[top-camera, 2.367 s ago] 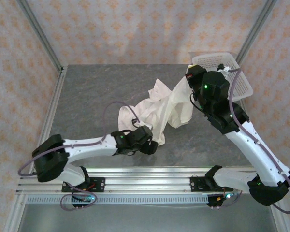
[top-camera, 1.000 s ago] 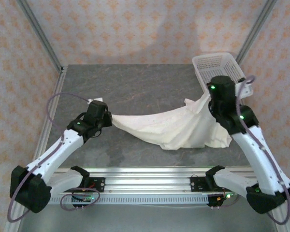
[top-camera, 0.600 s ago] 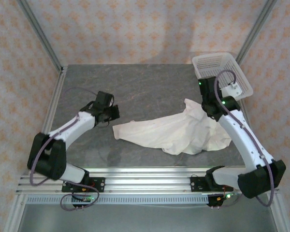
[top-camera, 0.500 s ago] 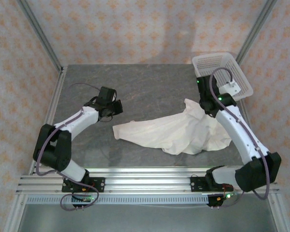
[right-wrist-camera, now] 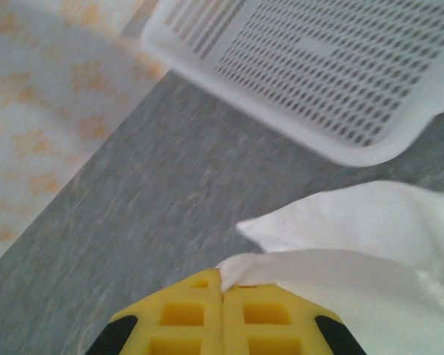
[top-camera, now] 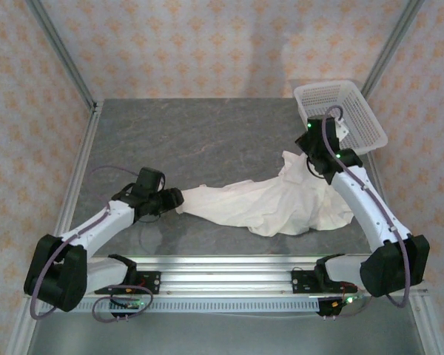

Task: Fold the inside-out t-shirt
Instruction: Flatten out the T-shirt at the center of the table.

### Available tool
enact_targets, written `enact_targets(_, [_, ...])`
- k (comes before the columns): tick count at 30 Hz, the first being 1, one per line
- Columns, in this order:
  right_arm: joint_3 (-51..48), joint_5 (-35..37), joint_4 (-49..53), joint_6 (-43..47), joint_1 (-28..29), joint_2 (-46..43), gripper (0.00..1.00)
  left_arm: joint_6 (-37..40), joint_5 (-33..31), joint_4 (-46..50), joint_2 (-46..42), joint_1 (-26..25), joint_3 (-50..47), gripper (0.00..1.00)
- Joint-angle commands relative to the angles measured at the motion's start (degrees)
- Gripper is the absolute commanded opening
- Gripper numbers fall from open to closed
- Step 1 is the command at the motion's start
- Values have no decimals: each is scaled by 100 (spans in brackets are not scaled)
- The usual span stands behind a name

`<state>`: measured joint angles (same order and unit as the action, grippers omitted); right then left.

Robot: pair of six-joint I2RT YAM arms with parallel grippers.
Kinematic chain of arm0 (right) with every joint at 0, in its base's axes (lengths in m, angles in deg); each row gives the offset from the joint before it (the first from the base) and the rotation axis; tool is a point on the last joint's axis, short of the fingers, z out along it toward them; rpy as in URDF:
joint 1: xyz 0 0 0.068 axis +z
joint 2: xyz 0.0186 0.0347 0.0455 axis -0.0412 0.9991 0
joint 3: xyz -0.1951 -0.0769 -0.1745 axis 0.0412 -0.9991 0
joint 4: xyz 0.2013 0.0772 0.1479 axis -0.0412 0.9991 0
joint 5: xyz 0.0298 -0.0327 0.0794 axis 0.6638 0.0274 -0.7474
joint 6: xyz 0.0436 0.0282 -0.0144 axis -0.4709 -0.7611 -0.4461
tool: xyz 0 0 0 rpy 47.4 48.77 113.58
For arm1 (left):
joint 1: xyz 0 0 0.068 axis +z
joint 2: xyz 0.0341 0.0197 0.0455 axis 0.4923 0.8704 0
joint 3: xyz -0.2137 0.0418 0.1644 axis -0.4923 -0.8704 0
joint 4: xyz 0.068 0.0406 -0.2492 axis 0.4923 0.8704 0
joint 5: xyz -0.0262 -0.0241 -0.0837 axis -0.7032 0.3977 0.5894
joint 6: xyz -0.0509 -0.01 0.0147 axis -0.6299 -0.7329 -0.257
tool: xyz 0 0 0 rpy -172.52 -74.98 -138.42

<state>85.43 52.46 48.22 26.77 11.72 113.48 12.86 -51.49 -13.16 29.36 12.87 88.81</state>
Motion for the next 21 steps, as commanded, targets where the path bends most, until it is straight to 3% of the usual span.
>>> enact_targets(1, [-49, -1124, -300, 517, 0, -180, 0, -148, 477, 50, 71, -257, 43, 54])
enact_targets(8, [-13, -1777, -216, 563, -1, -116, 0, 208, 70, -241, 997, -766, 307, 59])
enact_targets(11, [16, -1766, -132, 593, 2, -156, 0, 388, -441, -262, 1224, -799, 404, 58])
enact_targets(13, [22, -1774, -97, 593, 6, -196, 0, 392, -538, -359, 1200, -796, 474, 45])
enact_targets(16, [68, -1858, 26, 584, 5, -302, 0, 375, -616, -244, 857, -798, 642, 12])
enact_targets(18, [137, -1994, 158, 597, -1, -393, 0, 458, -750, 106, 498, -799, 841, 2])
enact_targets(21, [315, -2463, 288, 640, 3, -688, 0, 662, -1025, 973, -113, -790, 1305, 0])
